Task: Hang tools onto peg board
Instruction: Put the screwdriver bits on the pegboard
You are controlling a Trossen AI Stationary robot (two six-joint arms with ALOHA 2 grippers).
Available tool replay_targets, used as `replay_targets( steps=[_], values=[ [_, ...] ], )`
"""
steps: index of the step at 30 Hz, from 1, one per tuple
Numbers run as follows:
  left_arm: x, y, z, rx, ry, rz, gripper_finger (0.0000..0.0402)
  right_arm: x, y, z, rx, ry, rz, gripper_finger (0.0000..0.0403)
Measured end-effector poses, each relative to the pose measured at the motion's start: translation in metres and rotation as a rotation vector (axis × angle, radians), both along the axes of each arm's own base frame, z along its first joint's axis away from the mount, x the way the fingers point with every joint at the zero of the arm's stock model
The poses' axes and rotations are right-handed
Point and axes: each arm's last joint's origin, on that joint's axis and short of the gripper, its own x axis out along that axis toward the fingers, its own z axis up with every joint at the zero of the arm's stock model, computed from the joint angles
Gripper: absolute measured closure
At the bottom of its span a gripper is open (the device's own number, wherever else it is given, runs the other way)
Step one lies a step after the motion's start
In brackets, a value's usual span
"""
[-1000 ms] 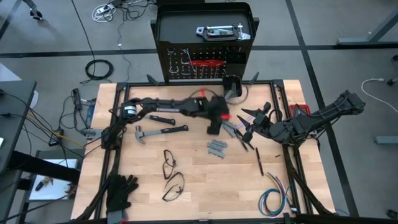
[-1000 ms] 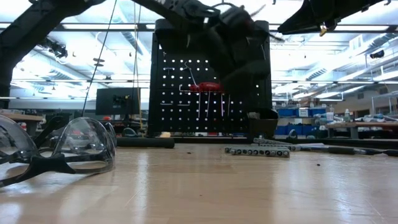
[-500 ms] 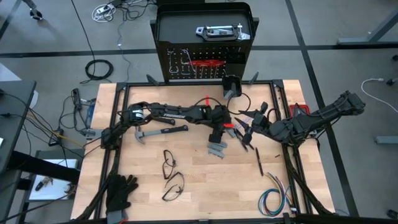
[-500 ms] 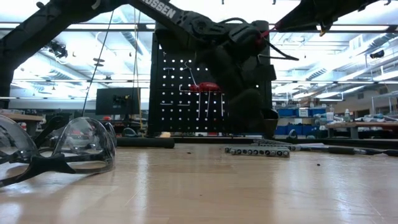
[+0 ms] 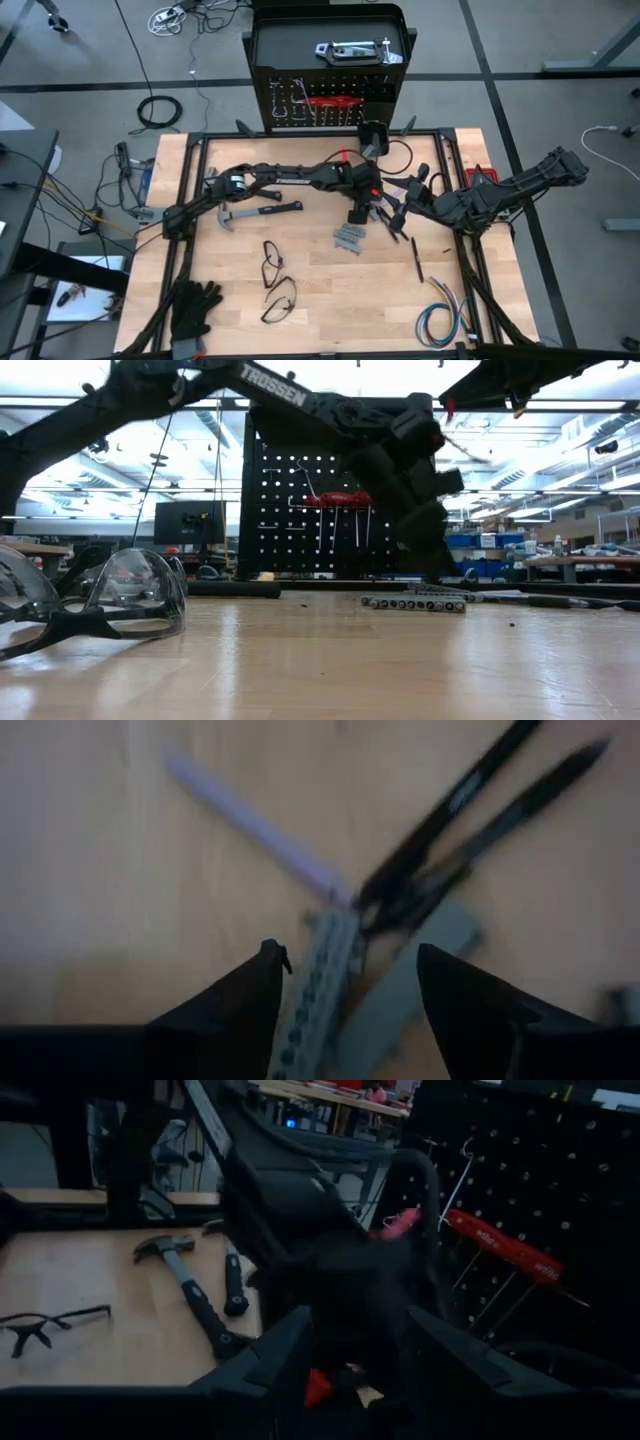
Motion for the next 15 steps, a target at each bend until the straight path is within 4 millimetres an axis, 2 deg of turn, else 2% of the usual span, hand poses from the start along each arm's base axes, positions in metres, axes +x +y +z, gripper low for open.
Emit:
replay_targets(
  steps=[2,4,8,11,15],
  values=[
    [0.002,0.011,-0.008,-0.040,0.039,0.032,0.0175,0.000,0.000,0.000,-0.001,0.002,0.000,0.0238],
    [0.000,0.019,-0.009,-0.066,0.084,0.044,0.0175,0.000,0.001,0.000,-0.001,0.001,0.004,0.0238],
    [-0.006,0.026,-0.016,-0.163,0.181,0.043,0.0185,0.000,0.001,-0.001,-0.003,0.007,0.005,0.0238],
    [-0.009,0.018,-0.018,-0.185,0.231,0.004,0.0224,0.000,0.001,-0.001,-0.004,0.011,0.005,0.0238],
    [-0.008,-0.002,-0.013,-0.127,0.281,-0.061,0.0315,0.000,0.001,-0.002,-0.001,0.015,0.004,0.0238]
  ],
)
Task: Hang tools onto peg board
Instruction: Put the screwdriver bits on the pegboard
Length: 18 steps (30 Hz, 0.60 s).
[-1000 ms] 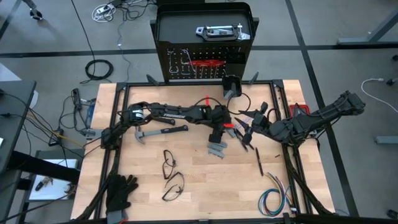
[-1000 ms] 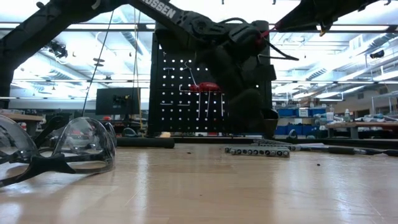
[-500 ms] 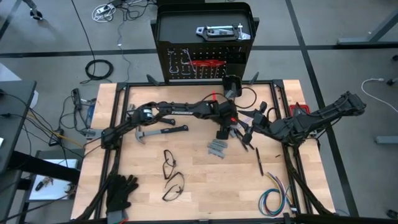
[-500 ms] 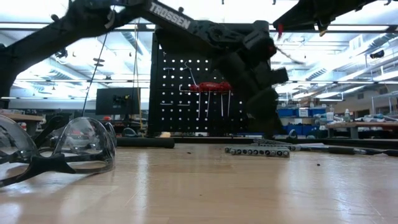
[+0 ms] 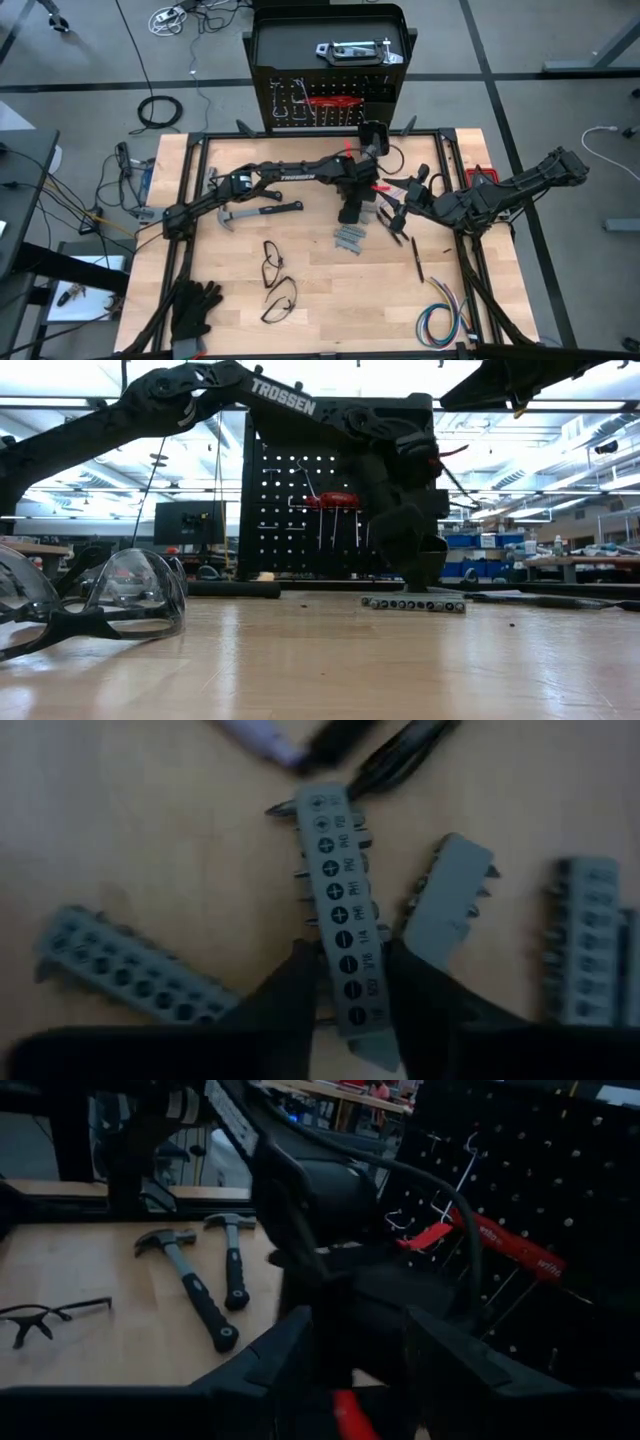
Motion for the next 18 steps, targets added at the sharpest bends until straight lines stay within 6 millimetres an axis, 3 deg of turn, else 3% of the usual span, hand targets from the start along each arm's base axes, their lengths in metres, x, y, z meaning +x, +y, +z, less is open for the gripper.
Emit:
replay_targets(
  steps=[2,7,10,18],
  values=[
    [0.001,-0.009,0.000,0.067,0.008,-0.040,0.0358,0.000,0.000,0.000,0.003,-0.002,0.000,0.0238],
    [0.006,-0.026,0.007,0.197,0.006,-0.082,0.0361,0.000,0.001,0.000,0.009,-0.004,0.004,0.0238],
    [0.009,-0.031,0.016,0.212,-0.015,-0.100,0.0397,0.000,0.001,-0.001,0.008,0.001,0.004,0.0238],
    [0.002,-0.024,0.040,0.166,-0.042,-0.075,0.0397,-0.001,0.003,-0.001,0.012,-0.001,0.011,0.0238]
  ],
)
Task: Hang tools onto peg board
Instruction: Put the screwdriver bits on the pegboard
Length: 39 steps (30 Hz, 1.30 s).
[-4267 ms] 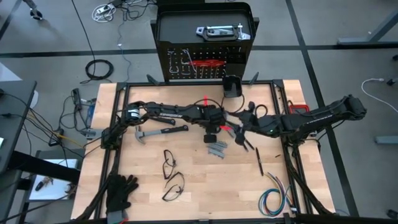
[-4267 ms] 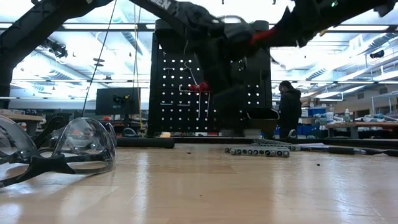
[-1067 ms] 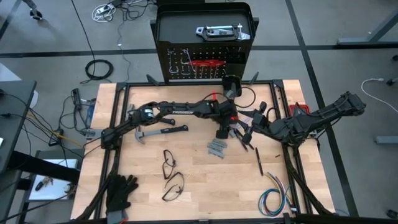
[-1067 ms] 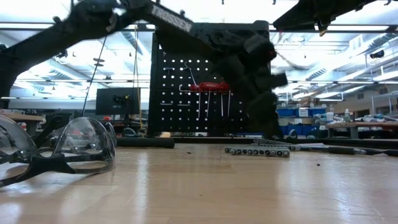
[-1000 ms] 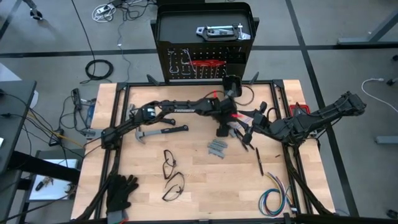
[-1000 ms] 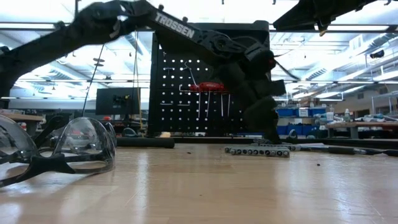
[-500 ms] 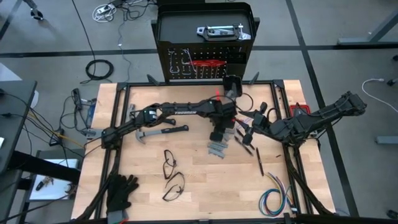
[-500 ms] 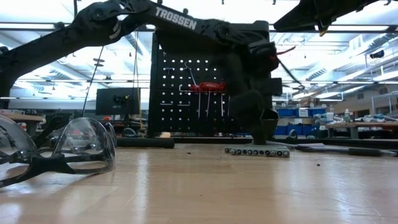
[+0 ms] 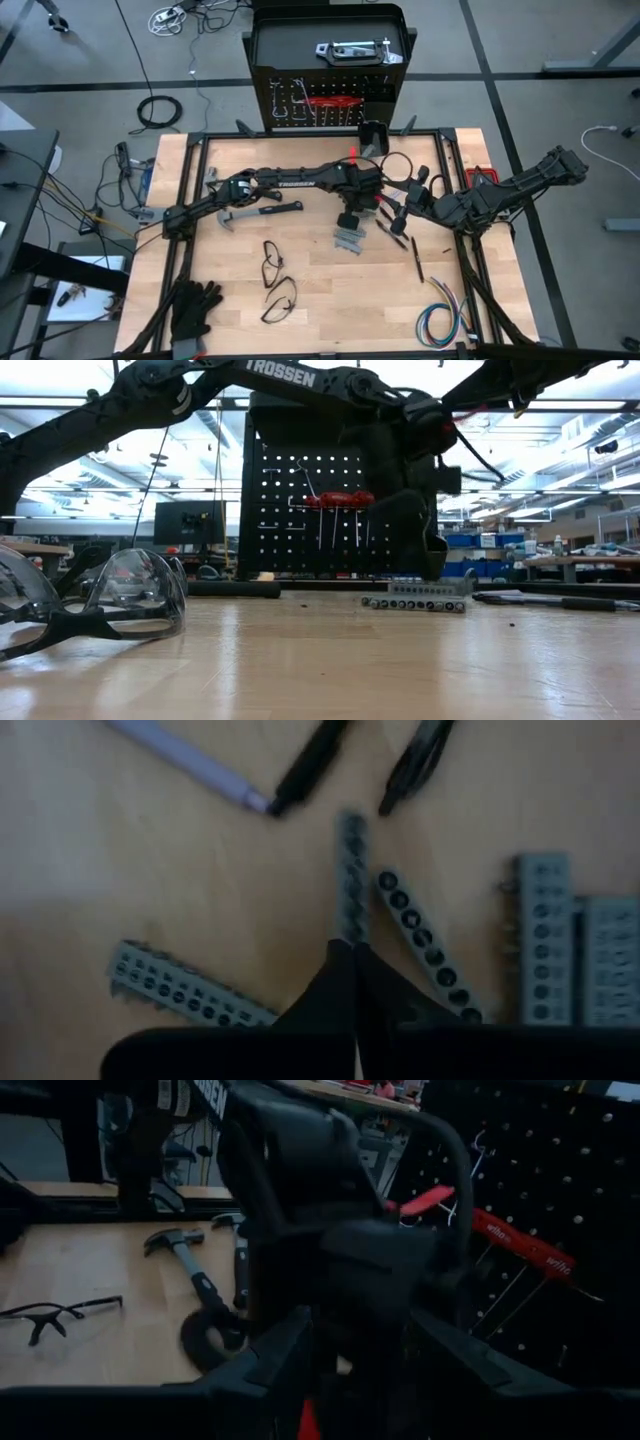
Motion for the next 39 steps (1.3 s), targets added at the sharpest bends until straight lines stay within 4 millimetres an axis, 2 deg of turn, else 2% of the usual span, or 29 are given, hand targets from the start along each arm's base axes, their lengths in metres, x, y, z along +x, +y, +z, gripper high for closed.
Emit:
replay_targets(
  steps=[5,11,13,16,23,27,35,39],
  values=[
    [-0.004,-0.001,-0.003,-0.114,0.028,-0.040,0.0399,0.000,0.001,0.000,0.000,-0.001,0.001,0.0238],
    [-0.002,-0.001,-0.003,-0.102,0.014,0.013,0.0400,0.000,0.001,0.001,0.001,-0.007,-0.002,0.0238],
    [-0.003,0.000,-0.003,-0.094,0.018,0.022,0.0388,0.000,0.001,0.000,0.000,-0.005,-0.002,0.0238],
    [-0.002,-0.003,-0.003,-0.068,0.018,0.036,0.0352,0.000,0.001,0.000,0.001,-0.005,-0.002,0.0238],
    [0.004,-0.008,-0.003,-0.042,-0.027,0.046,0.0232,0.000,0.001,0.001,0.002,-0.008,-0.003,0.0238],
    [0.006,-0.006,-0.016,-0.033,-0.055,0.056,0.0197,0.000,0.001,0.001,0.003,-0.011,-0.002,0.0238],
    [-0.005,0.009,-0.048,-0.118,0.009,0.097,0.0204,0.000,0.001,0.001,0.002,-0.010,-0.002,0.0238],
    [-0.011,0.007,-0.052,-0.122,0.076,0.107,0.0228,0.000,0.001,0.001,0.002,-0.010,-0.002,0.0238]
  ],
)
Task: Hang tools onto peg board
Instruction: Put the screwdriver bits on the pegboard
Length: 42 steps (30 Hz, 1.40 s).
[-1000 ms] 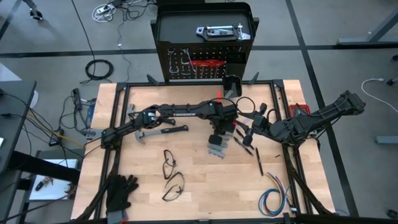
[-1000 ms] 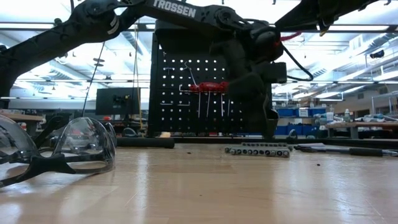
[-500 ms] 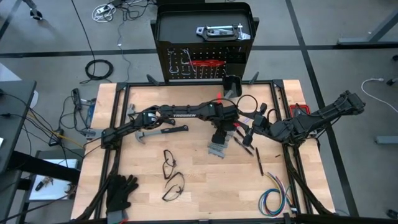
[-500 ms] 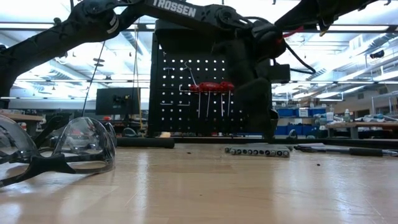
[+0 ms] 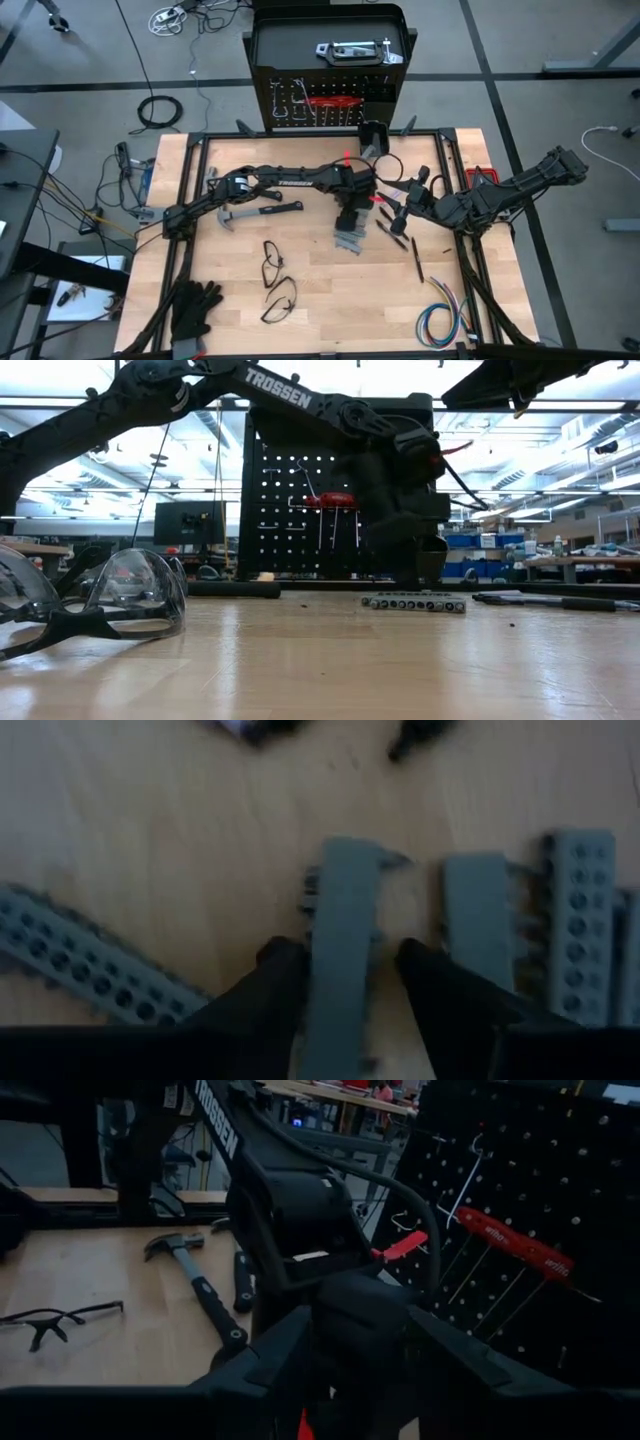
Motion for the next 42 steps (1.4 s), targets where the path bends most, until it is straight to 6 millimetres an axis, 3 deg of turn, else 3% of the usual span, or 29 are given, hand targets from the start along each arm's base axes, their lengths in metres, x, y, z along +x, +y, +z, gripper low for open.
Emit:
replay_targets(
  steps=[3,8,13,24,28,42],
  values=[
    [-0.001,-0.001,-0.002,0.008,0.018,-0.019,0.0264,0.000,0.000,0.000,0.000,0.000,0.000,0.0238],
    [-0.001,-0.005,-0.002,0.080,0.030,-0.061,0.0358,0.000,0.000,0.000,0.000,0.000,0.000,0.0238],
    [0.002,-0.012,0.002,0.172,0.033,-0.101,0.0358,0.000,0.000,0.000,0.000,0.000,0.000,0.0238],
    [0.016,-0.002,0.058,0.259,-0.122,-0.055,0.0358,0.000,0.000,0.000,0.000,-0.001,0.002,0.0238],
    [0.016,0.002,0.059,0.301,-0.121,-0.026,0.0358,-0.001,0.000,0.000,-0.014,0.005,-0.030,0.0238],
    [0.034,0.025,0.080,0.453,-0.384,0.112,0.0358,-0.021,0.016,0.009,-0.094,-0.047,-0.162,0.0238]
  ],
)
